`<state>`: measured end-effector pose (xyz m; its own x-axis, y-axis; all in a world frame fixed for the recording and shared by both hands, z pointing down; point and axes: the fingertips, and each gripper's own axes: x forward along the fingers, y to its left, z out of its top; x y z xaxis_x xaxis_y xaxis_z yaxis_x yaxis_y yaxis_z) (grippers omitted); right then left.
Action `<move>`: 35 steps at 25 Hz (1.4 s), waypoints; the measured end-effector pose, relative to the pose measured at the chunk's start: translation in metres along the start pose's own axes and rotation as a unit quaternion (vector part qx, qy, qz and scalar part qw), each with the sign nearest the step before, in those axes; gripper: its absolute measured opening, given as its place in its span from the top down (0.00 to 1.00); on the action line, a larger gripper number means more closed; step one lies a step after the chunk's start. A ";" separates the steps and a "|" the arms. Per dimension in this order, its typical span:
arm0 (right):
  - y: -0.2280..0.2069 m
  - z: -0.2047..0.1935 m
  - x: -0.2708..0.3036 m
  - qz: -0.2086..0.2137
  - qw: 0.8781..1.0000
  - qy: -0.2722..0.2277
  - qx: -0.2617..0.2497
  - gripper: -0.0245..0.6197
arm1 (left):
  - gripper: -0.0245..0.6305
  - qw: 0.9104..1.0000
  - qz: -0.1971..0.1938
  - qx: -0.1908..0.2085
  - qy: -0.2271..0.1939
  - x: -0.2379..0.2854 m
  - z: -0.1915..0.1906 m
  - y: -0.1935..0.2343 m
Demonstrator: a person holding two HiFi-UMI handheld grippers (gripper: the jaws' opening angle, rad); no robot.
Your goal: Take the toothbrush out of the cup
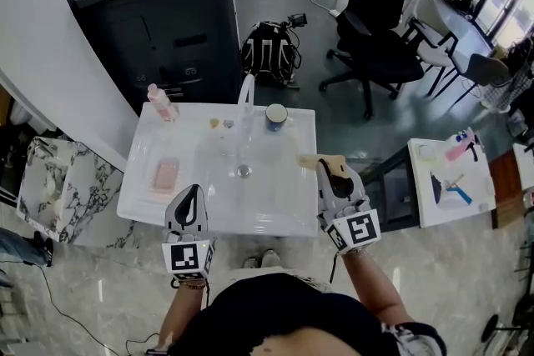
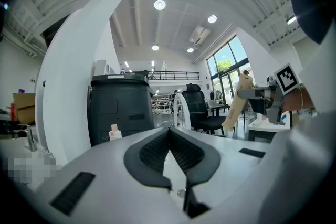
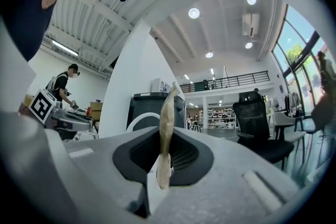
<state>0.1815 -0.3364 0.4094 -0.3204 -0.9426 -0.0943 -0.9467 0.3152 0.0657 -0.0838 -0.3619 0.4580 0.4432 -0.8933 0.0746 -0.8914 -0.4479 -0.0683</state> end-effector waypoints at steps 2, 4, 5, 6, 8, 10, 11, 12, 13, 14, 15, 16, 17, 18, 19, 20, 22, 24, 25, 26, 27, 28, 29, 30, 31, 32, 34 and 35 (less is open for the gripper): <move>-0.002 -0.008 -0.010 -0.012 1.000 0.007 0.012 0.91 | 0.96 1.000 -0.003 0.001 -0.002 -0.001 0.003 -0.003; -0.005 -0.015 -0.017 -0.023 0.999 0.016 0.030 0.91 | 0.96 1.000 -0.004 0.000 -0.001 -0.002 0.005 -0.004; -0.007 -0.017 -0.021 -0.028 0.999 0.019 0.038 0.91 | 0.96 1.000 -0.003 0.000 0.000 -0.003 0.004 -0.004; -0.008 -0.020 -0.024 -0.032 0.998 0.022 0.043 0.91 | 0.96 1.000 -0.002 0.000 0.000 -0.003 0.004 -0.003; -0.009 -0.023 -0.029 -0.038 0.998 0.025 0.047 0.91 | 0.96 1.000 0.002 0.000 0.001 -0.005 0.002 -0.003; -0.009 -0.026 -0.033 -0.043 0.998 0.030 0.046 0.91 | 0.96 1.000 0.006 0.001 0.004 -0.008 -0.001 -0.002; -0.009 -0.028 -0.035 -0.044 0.998 0.032 0.044 0.91 | 0.96 1.000 0.007 0.001 0.004 -0.008 -0.001 -0.002; -0.009 -0.030 -0.036 -0.046 0.997 0.035 0.044 0.91 | 0.96 1.000 0.007 0.001 0.004 -0.009 -0.001 -0.003; -0.010 -0.032 -0.037 -0.047 0.997 0.037 0.044 0.91 | 0.96 1.000 0.007 0.001 0.004 -0.009 -0.001 -0.004; -0.009 -0.035 -0.038 -0.049 0.997 0.039 0.043 0.91 | 0.96 1.000 0.007 0.001 0.003 -0.010 -0.001 -0.004; -0.009 -0.037 -0.039 -0.050 0.997 0.041 0.043 0.91 | 0.96 1.000 0.007 0.000 0.003 -0.011 0.000 -0.005; -0.009 -0.038 -0.039 -0.052 0.997 0.043 0.043 0.91 | 0.96 1.000 0.007 -0.001 0.003 -0.011 0.000 -0.004; -0.008 -0.040 -0.040 -0.053 0.997 0.046 0.044 0.91 | 0.96 1.000 0.006 -0.002 0.002 -0.012 0.000 -0.004; -0.008 -0.041 -0.040 -0.056 0.996 0.049 0.045 0.91 | 0.96 1.000 0.005 -0.003 0.001 -0.012 0.001 -0.005; -0.009 -0.043 -0.041 -0.059 0.996 0.052 0.045 0.91 | 0.96 1.000 0.004 -0.003 0.001 -0.012 0.002 -0.005; -0.011 -0.045 -0.043 -0.063 0.995 0.055 0.045 0.91 | 0.96 1.000 0.004 -0.004 0.000 -0.012 0.002 -0.006; -0.014 -0.046 -0.045 -0.071 0.995 0.057 0.045 0.91 | 0.96 1.000 0.004 -0.003 -0.001 -0.012 0.003 -0.007; -0.019 -0.046 -0.046 -0.079 0.994 0.056 0.050 0.91 | 0.96 1.000 0.002 0.000 -0.002 -0.011 0.003 -0.008; -0.021 -0.048 -0.047 -0.082 0.994 0.056 0.051 0.91 | 0.96 1.000 0.002 0.000 -0.001 -0.011 0.003 -0.009; -0.023 -0.049 -0.048 -0.084 0.993 0.057 0.052 0.91 | 0.96 1.000 0.002 0.000 0.000 -0.011 0.003 -0.010; -0.024 -0.051 -0.048 -0.085 0.993 0.059 0.053 0.91 | 0.96 1.000 0.003 0.000 0.000 -0.012 0.003 -0.010; -0.024 -0.054 -0.049 -0.085 0.993 0.061 0.053 0.91 | 0.96 1.000 0.003 0.000 0.000 -0.012 0.003 -0.011; -0.024 -0.056 -0.049 -0.085 0.993 0.063 0.053 0.91 | 0.96 1.000 0.004 0.001 0.000 -0.012 0.003 -0.011; -0.024 -0.058 -0.049 -0.084 0.993 0.065 0.054 0.91 | 0.96 1.000 0.004 0.002 0.000 -0.013 0.003 -0.011; -0.024 -0.060 -0.050 -0.084 0.993 0.067 0.054 0.91 | 0.96 1.000 0.005 0.002 0.000 -0.013 0.003 -0.011; -0.023 -0.061 -0.050 -0.083 0.993 0.069 0.055 0.91 | 0.96 1.000 0.006 0.002 0.000 -0.013 0.003 -0.011; -0.023 -0.062 -0.050 -0.083 0.992 0.072 0.055 0.91 | 0.96 1.000 0.007 0.001 0.001 -0.013 0.004 -0.010; -0.022 -0.063 -0.049 -0.082 0.992 0.072 0.055 0.91 | 0.96 1.000 0.007 0.001 0.000 -0.013 0.004 -0.009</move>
<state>0.2205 -0.3041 0.4748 -0.1613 -0.9857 0.0495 -0.9861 0.1590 -0.0486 -0.0812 -0.3462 0.4532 0.4311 -0.8992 0.0747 -0.8972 -0.4360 -0.0706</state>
